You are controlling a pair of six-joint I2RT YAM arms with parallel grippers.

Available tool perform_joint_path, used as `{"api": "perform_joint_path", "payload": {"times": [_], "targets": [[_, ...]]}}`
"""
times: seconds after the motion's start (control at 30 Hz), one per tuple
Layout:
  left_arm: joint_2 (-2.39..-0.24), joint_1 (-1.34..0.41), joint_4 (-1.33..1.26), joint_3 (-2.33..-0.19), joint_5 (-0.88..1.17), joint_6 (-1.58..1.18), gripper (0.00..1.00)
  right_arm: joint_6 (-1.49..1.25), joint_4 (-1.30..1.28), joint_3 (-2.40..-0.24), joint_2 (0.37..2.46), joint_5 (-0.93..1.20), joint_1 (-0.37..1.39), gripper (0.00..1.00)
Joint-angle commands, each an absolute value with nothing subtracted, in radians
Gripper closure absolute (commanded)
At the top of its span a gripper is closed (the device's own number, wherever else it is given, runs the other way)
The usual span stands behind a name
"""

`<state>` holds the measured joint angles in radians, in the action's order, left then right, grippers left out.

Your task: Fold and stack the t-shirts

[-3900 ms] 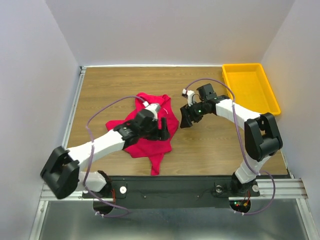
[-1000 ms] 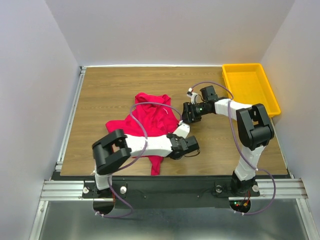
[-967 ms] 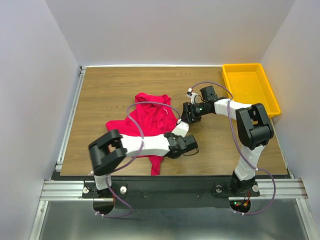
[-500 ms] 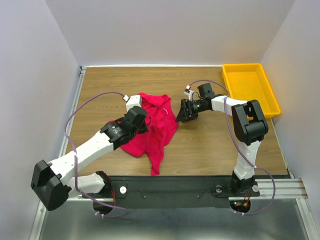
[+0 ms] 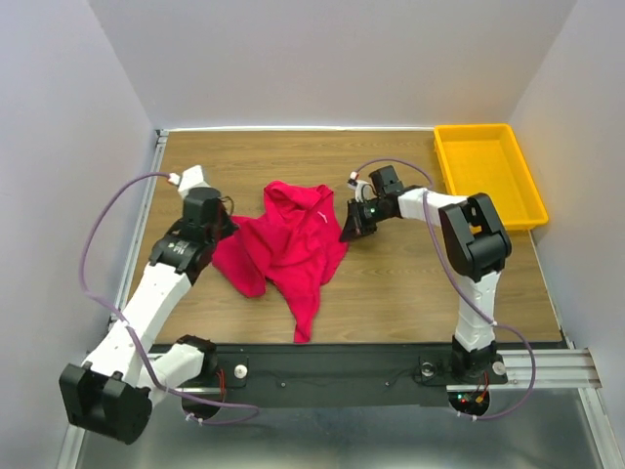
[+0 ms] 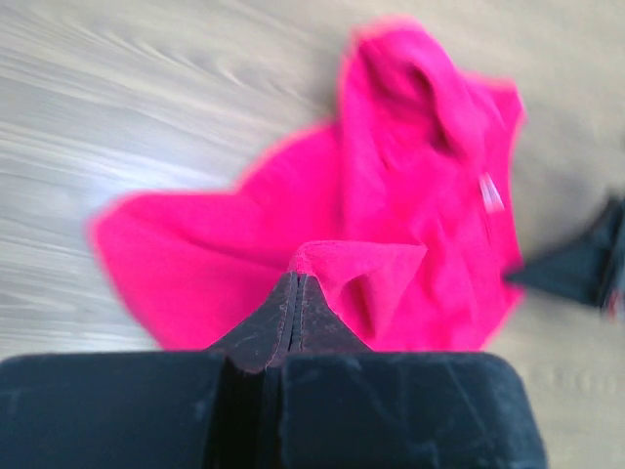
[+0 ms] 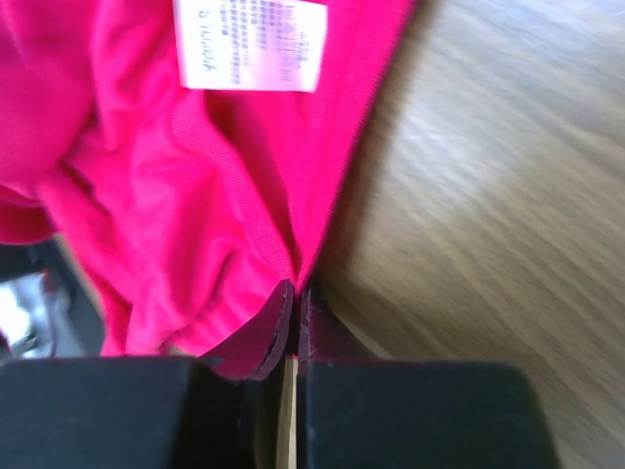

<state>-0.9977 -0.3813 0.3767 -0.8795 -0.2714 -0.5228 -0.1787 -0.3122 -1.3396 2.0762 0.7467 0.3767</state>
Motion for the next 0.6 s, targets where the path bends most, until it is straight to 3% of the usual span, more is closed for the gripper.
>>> {"api": "perform_joint_path", "payload": {"times": [0.0,0.23,0.57], "targets": [[-0.951,-0.232,0.296,-0.93,-0.279,-0.482,1.0,-0.134,-0.325,-1.272,1.965,0.625,0.356,0.99],[-1.005,0.052,0.12,-0.959,-0.274,-0.488,1.0,0.136,-0.527,-1.079,1.72,0.453,0.259,0.99],[-1.268,0.107,0.032,-1.074,-0.284,-0.471,1.0,0.316,-0.647,-0.894,1.459,0.193,0.204,1.0]]}}
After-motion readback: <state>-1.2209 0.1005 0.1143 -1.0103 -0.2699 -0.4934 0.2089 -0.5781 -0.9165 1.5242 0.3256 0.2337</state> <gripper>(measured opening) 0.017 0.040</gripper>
